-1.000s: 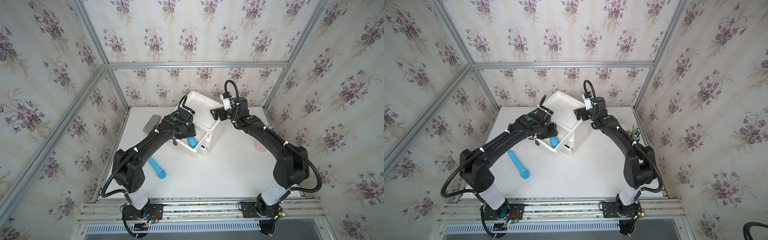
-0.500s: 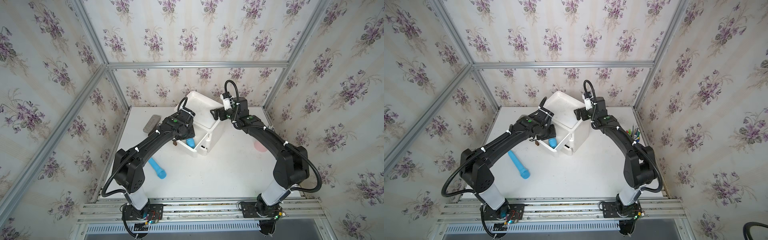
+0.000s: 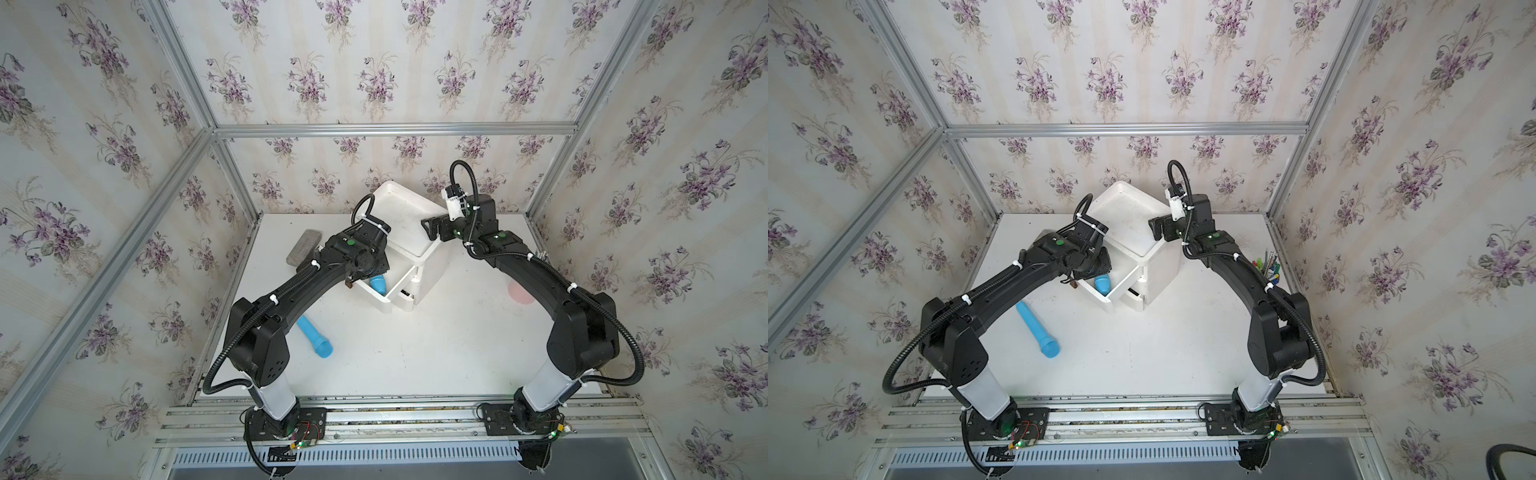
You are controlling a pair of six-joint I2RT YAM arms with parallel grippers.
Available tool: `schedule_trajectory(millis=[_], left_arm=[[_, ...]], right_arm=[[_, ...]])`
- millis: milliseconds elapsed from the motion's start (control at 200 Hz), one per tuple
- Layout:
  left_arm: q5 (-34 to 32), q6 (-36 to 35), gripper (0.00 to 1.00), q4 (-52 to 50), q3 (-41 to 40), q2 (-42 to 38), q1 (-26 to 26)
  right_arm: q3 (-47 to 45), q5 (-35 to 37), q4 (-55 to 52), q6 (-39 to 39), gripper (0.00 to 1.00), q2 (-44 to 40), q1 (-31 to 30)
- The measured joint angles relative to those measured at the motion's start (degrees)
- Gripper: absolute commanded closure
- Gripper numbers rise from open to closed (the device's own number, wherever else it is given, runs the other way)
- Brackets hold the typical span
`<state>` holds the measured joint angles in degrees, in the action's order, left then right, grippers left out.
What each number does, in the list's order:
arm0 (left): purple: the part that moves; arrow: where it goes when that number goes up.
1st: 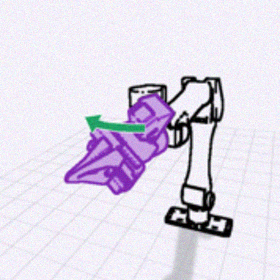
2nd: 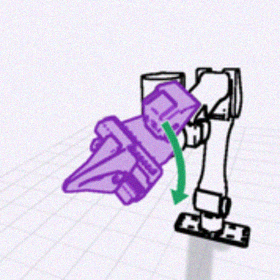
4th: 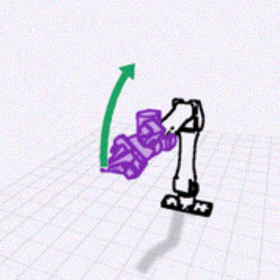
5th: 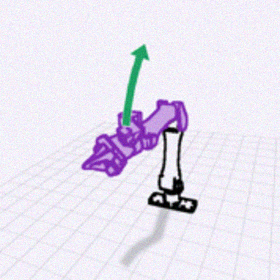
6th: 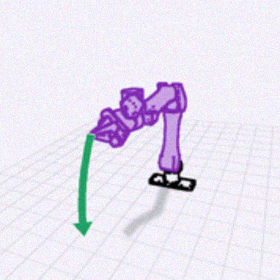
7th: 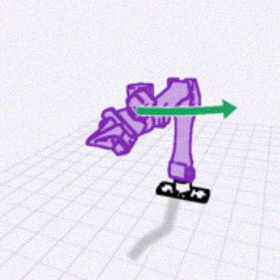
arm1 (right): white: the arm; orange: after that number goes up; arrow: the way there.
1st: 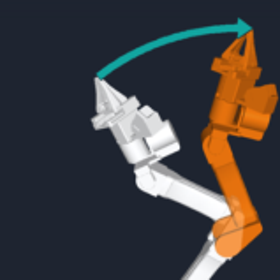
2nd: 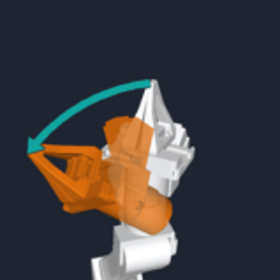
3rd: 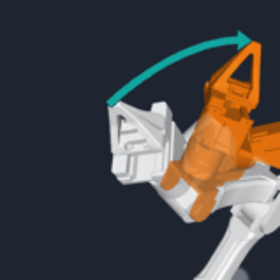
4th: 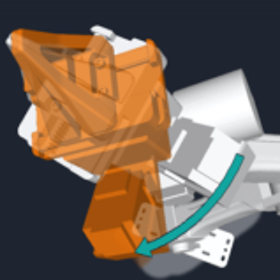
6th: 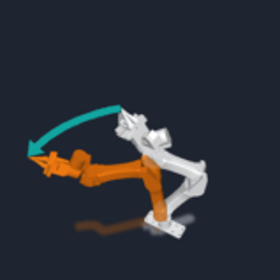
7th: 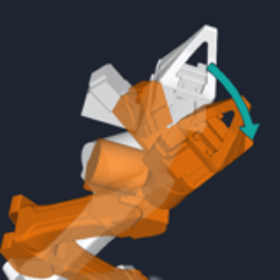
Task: Take the microphone out of the drawer
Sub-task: Pick up the microphone from the drawer.
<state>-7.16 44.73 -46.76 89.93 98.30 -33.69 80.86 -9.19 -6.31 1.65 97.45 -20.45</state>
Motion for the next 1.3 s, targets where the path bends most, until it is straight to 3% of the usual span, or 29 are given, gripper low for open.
schedule_trajectory(millis=[230, 1299], left_arm=[[1.18, -0.59, 1.0, -0.48, 2.1, -1.73, 0.09], [10.67, 1.31, 1.0, -6.12, 0.17, -11.74, 5.2]], right_arm=[[-0.02, -0.5, 0.07, 0.26, 0.0, -0.15, 0.0], [-0.07, -3.85, -0.44, -0.13, 0.0, 0.15, -0.33]])
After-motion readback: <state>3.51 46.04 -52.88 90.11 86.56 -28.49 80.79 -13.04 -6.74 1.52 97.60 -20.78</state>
